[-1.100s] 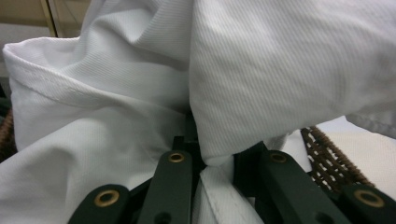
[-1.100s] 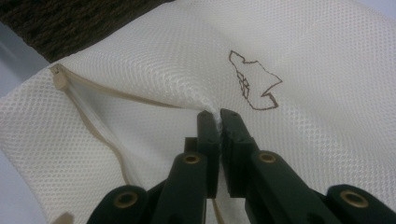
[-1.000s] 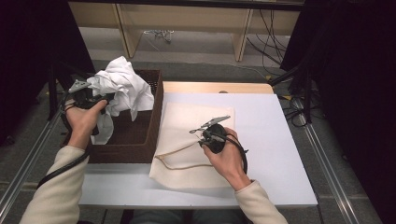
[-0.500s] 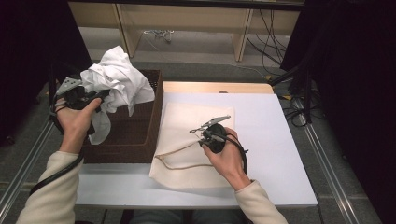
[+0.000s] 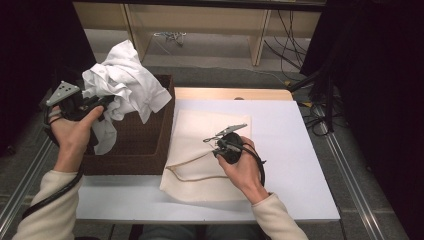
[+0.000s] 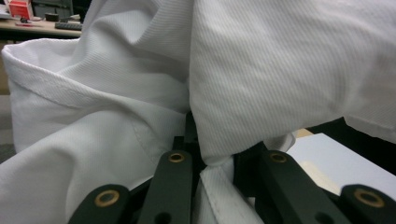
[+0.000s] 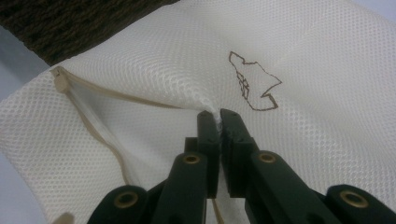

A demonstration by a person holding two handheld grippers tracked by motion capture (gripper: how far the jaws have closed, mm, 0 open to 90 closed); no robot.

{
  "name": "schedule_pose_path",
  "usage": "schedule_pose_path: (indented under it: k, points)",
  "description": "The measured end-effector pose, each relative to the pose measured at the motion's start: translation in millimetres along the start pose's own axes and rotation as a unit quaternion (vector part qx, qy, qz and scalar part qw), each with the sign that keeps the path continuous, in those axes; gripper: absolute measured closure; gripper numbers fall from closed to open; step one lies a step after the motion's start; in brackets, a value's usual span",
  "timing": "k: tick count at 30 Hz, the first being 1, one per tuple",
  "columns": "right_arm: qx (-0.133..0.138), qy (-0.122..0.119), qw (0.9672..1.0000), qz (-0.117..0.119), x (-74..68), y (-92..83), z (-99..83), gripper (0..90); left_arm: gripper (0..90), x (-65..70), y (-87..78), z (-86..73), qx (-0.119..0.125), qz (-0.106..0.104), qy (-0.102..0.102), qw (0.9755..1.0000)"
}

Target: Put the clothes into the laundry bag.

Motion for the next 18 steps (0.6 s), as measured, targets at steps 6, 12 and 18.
schedule_pose_path:
  k: [6,12,18]
  points:
    - [0.0,0.005,1.0,0.002,0.3,-1.4,0.7,88.3,79.5,10.5,-9.6,3.4,0.009,-0.021,-0.004,0.9997]
    - [0.002,0.008,1.0,0.0,0.9,-0.8,0.5,88.3,79.5,20.2,-19.3,3.5,0.015,-0.039,-0.005,0.9991]
    - [0.003,0.011,0.9999,0.004,1.2,0.6,0.0,88.3,79.5,29.2,-31.6,3.5,0.023,-0.057,-0.005,0.9981]
Point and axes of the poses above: each handheld gripper's, and its own axes: y roughly forward along the jaws, z roughly out of its top, x roughly to its right, the point moved 2 cm from there along y, roughly forward along the jaws, and after that the axes turned 8 degrees about -y, right-handed, at the moved point
